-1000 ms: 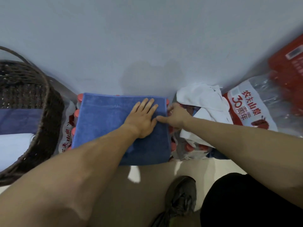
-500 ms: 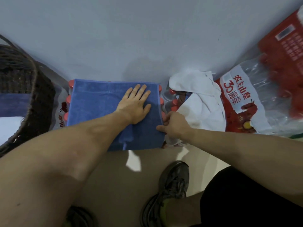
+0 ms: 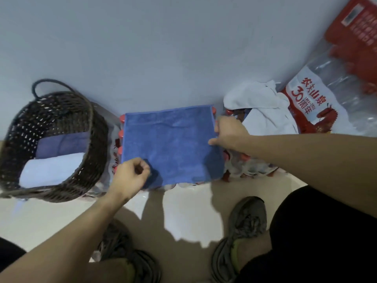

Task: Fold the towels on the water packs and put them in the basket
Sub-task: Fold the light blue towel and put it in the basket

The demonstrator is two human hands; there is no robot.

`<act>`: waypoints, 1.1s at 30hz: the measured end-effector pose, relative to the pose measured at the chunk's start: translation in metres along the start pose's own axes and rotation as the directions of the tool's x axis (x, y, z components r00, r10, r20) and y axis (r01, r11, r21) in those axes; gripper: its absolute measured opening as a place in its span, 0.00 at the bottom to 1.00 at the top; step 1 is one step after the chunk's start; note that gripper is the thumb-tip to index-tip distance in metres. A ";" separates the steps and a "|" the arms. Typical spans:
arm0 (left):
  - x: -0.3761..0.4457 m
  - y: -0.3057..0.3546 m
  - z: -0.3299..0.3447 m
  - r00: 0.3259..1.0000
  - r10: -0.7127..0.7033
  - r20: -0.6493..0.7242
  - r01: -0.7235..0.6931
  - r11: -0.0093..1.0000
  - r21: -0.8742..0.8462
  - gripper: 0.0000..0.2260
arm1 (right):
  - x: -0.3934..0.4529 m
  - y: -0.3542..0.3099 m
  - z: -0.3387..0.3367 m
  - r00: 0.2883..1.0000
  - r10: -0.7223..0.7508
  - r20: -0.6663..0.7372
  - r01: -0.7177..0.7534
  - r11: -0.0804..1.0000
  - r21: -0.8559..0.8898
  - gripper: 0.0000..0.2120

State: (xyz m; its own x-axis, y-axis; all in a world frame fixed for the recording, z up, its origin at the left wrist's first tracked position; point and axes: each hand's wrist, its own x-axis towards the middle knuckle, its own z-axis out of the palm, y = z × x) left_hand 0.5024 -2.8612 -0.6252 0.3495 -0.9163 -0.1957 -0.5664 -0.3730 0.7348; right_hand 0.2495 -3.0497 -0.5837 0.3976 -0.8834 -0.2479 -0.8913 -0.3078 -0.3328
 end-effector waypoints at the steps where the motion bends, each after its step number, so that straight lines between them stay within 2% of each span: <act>1: -0.007 -0.017 -0.004 0.992 -0.112 0.052 0.113 0.993 -0.025 0.10 | 0.003 -0.010 -0.005 0.999 -0.039 0.009 0.039 0.998 0.043 0.17; 4: -0.024 -0.049 -0.005 0.915 -0.386 0.121 0.382 0.923 0.053 0.13 | 0.007 -0.040 -0.007 0.965 -0.158 0.211 0.152 0.987 0.048 0.14; 7: -0.031 -0.060 0.007 0.851 -0.524 0.038 0.520 0.850 0.090 0.18 | 0.003 -0.054 0.007 0.905 -0.191 0.380 0.214 0.977 -0.019 0.14; 11: -0.030 -0.053 0.013 0.855 -0.512 -0.088 0.489 0.851 -0.193 0.18 | -0.002 -0.053 0.026 0.879 -0.200 0.432 0.263 0.961 -0.090 0.17; 16: -0.025 -0.051 0.012 0.819 -0.571 -0.059 0.520 0.782 -0.344 0.18 | 0.000 -0.047 0.030 0.875 -0.202 0.441 0.265 0.961 -0.084 0.16; 19: -0.027 -0.053 0.011 0.818 -0.575 -0.006 0.543 0.777 -0.317 0.10 | 0.000 -0.047 0.030 0.873 -0.197 0.446 0.259 0.962 -0.082 0.16; 23: -0.029 -0.052 0.004 0.789 -0.615 -0.001 0.600 0.770 -0.216 0.11 | 0.002 -0.059 0.020 0.836 -0.161 0.524 0.283 0.946 -0.161 0.18; 27: -0.025 -0.026 -0.015 0.791 -0.606 0.080 0.611 0.782 -0.120 0.11 | 0.010 -0.086 -0.005 0.788 -0.156 0.595 0.366 0.897 -0.249 0.20; 29: -0.020 -0.008 -0.028 0.800 -0.596 0.066 0.599 0.793 -0.109 0.11 | 0.009 -0.102 -0.017 0.785 -0.254 0.566 0.432 0.878 -0.205 0.18; 31: -0.016 0.013 -0.043 0.797 -0.585 0.150 0.601 0.793 -0.104 0.10 | 0.003 -0.118 -0.025 0.766 -0.329 0.552 0.442 0.893 -0.081 0.16; 33: -0.012 0.033 -0.058 0.773 -0.585 0.244 0.619 0.780 -0.090 0.10 | -0.005 -0.132 -0.031 0.712 -0.374 0.594 0.433 0.900 0.048 0.15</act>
State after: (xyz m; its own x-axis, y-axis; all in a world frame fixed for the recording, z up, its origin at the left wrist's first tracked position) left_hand 0.5221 -2.8541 -0.5609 0.4192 -0.5259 -0.7400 -0.1584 -0.8450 0.5108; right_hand 0.3585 -3.0159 -0.5101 0.7462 -0.3041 -0.5922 -0.6196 -0.6426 -0.4507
